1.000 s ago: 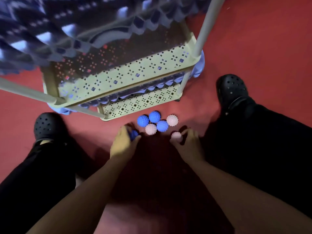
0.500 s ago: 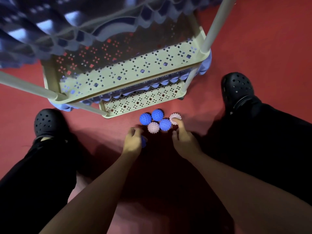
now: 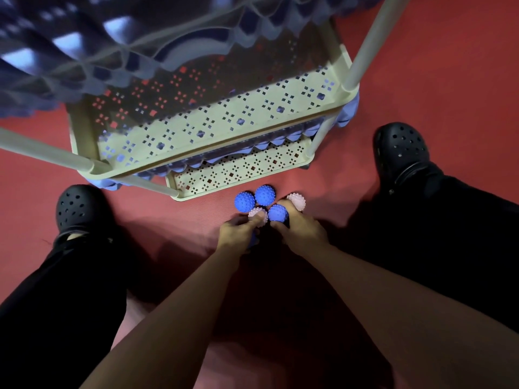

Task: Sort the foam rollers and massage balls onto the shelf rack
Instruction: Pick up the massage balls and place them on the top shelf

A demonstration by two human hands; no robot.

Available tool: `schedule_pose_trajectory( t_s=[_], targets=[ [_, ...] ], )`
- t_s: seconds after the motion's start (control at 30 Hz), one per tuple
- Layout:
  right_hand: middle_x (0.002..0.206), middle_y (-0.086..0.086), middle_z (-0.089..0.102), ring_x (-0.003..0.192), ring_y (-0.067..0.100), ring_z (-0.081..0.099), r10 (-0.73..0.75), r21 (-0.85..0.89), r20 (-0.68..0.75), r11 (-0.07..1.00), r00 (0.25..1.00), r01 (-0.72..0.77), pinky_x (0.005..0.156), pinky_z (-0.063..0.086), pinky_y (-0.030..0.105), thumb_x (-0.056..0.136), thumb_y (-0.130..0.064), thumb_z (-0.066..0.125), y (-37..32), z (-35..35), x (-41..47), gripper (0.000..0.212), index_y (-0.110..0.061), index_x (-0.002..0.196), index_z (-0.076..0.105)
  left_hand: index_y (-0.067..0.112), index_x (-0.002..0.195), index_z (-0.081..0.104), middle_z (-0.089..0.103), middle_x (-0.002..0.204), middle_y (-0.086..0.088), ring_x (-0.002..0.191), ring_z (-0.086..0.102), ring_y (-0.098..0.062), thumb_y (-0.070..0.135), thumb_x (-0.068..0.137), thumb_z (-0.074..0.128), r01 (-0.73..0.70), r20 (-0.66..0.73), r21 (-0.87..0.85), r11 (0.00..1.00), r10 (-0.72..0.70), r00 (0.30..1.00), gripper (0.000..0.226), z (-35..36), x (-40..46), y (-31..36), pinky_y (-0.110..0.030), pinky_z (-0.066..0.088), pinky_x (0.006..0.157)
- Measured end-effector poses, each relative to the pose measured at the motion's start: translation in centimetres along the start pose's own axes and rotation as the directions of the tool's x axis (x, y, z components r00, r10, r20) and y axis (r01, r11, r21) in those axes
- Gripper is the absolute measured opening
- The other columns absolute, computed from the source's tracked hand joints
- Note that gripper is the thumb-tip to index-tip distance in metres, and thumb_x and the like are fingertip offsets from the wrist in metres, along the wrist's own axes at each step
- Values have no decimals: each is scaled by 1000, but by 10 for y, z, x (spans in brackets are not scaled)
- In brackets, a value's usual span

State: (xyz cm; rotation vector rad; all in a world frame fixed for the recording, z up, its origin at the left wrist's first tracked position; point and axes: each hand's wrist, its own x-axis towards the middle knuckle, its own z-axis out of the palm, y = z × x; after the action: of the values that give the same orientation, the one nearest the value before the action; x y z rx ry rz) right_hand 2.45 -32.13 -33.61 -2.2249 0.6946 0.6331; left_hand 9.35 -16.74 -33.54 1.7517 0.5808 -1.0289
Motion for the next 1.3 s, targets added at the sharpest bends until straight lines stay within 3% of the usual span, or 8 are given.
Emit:
schedule_pose_trajectory(
  t_s=[0.17, 0.37, 0.5, 0.63, 0.77, 0.9, 1.13, 1.3],
  targets=[
    [69, -3, 63, 53, 10, 58, -67, 464, 105, 886, 992, 11, 61, 47, 30, 92, -40, 65, 7, -8, -19, 32, -35, 120, 50, 24, 98, 73, 71, 79, 4, 61, 65, -15, 55, 79, 79, 127, 119, -86, 988, -117, 986, 37, -12, -24, -2, -24, 43, 58],
    [114, 3, 63, 85, 13, 59, 12, 693, 284, 688, 959, -214, 62, 52, 19, 98, -50, 56, -32, -64, -89, 32, -36, 127, 49, 27, 115, 68, 68, 86, 2, 70, 56, -15, 53, 90, 62, 249, 406, -322, 913, -104, 908, 36, -36, -103, 29, -30, 41, 66],
    [87, 2, 65, 68, 14, 56, -25, 860, 414, 338, 910, -382, 60, 44, 26, 96, -58, 52, -68, -106, -135, 45, -23, 123, 60, 21, 122, 65, 68, 90, 0, 69, 59, -16, 46, 91, 52, 121, 368, -437, 891, 54, 928, 42, -48, -176, 66, -31, 44, 68],
    [102, 10, 65, 74, 19, 58, -165, 912, 394, 189, 904, -363, 64, 49, 30, 94, -50, 53, -109, -158, -191, 52, -6, 118, 66, 17, 120, 61, 60, 115, -11, 81, 58, -21, 48, 85, 53, -8, 390, -510, 860, 240, 889, 48, -62, -250, 106, -29, 46, 62],
    [92, 10, 66, 75, 24, 58, -295, 963, 259, 150, 920, -223, 66, 47, 34, 85, -43, 55, -159, -215, -256, 37, -11, 102, 64, 14, 119, 65, 64, 106, -8, 77, 63, -21, 43, 89, 44, -137, 413, -572, 809, 428, 804, 46, -80, -340, 149, -29, 43, 59],
    [92, 13, 63, 77, 27, 59, -411, 993, 112, 81, 905, -86, 68, 46, 37, 93, -38, 56, -206, -268, -317, 30, -36, 121, 66, 18, 121, 61, 60, 108, -7, 84, 59, -23, 42, 88, 48, -229, 386, -623, 748, 549, 741, 43, -104, -423, 180, -31, 43, 63],
    [93, 12, 60, 79, 24, 56, -632, 983, -44, 110, 774, 146, 68, 38, 35, 96, -42, 56, -295, -363, -409, 25, -30, 116, 66, 17, 101, 60, 59, 87, -6, 74, 53, -21, 55, 95, 53, -490, 181, -655, 575, 749, 637, 40, -140, -553, 255, -33, 44, 64],
    [95, 11, 58, 76, 18, 60, -732, 759, -356, 135, 580, 637, 61, 45, 31, 102, -32, 48, -378, -447, -482, 28, -24, 126, 57, 14, 100, 58, 61, 76, -2, 66, 56, -17, 54, 102, 44, -851, -124, -433, 296, 916, 381, 43, -160, -656, 334, -29, 47, 59]
  ],
)
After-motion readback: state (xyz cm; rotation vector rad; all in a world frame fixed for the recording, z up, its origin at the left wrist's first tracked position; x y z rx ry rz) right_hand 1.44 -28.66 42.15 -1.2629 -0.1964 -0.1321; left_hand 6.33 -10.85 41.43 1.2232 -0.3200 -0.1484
